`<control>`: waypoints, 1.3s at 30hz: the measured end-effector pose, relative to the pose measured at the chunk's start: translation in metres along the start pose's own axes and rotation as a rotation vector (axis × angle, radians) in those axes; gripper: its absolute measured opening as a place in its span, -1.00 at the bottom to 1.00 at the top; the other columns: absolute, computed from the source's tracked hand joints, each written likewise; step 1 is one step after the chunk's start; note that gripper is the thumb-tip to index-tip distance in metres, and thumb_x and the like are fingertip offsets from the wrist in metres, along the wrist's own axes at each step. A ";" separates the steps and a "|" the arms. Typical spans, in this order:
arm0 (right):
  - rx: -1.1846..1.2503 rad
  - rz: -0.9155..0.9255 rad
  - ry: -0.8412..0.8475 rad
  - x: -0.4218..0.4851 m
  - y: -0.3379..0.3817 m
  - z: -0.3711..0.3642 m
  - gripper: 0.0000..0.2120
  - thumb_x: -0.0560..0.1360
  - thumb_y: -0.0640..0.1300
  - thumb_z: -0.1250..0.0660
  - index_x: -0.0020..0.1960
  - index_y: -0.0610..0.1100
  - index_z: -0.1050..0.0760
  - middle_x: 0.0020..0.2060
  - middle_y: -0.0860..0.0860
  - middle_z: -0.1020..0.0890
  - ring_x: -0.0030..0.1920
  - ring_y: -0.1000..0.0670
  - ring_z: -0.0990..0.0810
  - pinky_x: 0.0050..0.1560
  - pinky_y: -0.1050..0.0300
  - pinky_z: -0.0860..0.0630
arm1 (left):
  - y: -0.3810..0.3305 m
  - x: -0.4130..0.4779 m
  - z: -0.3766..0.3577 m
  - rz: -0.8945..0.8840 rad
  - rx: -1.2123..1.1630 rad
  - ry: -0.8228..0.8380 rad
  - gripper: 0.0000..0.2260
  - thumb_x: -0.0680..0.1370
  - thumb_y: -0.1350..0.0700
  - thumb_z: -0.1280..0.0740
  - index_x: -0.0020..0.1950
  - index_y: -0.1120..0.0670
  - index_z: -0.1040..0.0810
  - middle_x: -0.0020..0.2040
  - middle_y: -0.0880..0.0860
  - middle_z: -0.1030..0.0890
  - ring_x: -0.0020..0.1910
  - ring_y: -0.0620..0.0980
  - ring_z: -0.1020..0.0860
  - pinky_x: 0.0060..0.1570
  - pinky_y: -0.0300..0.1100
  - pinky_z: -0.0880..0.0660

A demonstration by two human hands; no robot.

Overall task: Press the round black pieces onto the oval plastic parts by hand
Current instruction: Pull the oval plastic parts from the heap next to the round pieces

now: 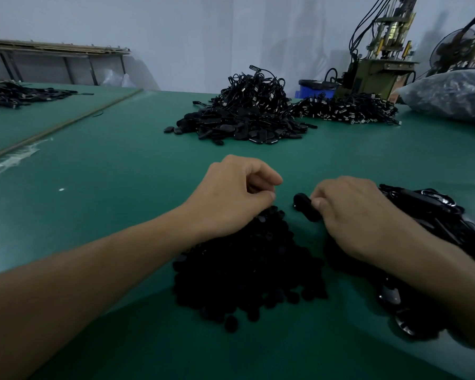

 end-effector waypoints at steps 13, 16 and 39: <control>0.377 0.121 -0.112 0.007 -0.018 0.003 -0.83 0.61 -0.05 -0.30 -0.06 0.03 -0.67 -0.28 0.18 -0.63 -0.26 0.23 -0.51 -0.25 0.50 -0.38 | 0.003 0.006 -0.007 0.014 -0.115 -0.014 -0.89 0.52 0.10 -0.49 -0.18 -0.09 -0.67 -0.26 -0.14 -0.71 -0.28 -0.31 -0.62 -0.20 -0.45 -0.46; 0.252 0.088 -0.218 0.011 -0.029 0.003 -0.80 0.65 -0.12 -0.23 0.02 -0.02 -0.64 -0.18 0.15 -0.59 -0.20 0.21 -0.46 -0.15 0.48 -0.35 | 0.014 0.020 0.000 0.080 -0.039 -0.175 -0.87 0.53 0.09 -0.48 -0.19 -0.11 -0.64 -0.27 -0.13 -0.70 -0.37 -0.36 -0.55 -0.33 -0.54 -0.34; 0.101 -0.044 -0.105 0.016 -0.062 0.018 -0.68 0.66 -0.14 -0.11 0.29 0.12 -0.50 0.03 -0.16 -0.60 -0.09 -0.13 -0.58 0.00 -0.02 -0.52 | -0.001 0.074 -0.043 0.071 0.353 0.266 -0.93 0.52 -0.06 -0.45 -0.06 -0.08 -0.67 -0.10 -0.04 -0.66 0.00 0.01 -0.63 0.12 0.02 -0.59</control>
Point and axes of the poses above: each hand's wrist, its own x-axis towards the middle knuckle, its own z-axis out of the back of the hand, y = z × x, the point moved 1 cm from there along x, towards the middle knuckle
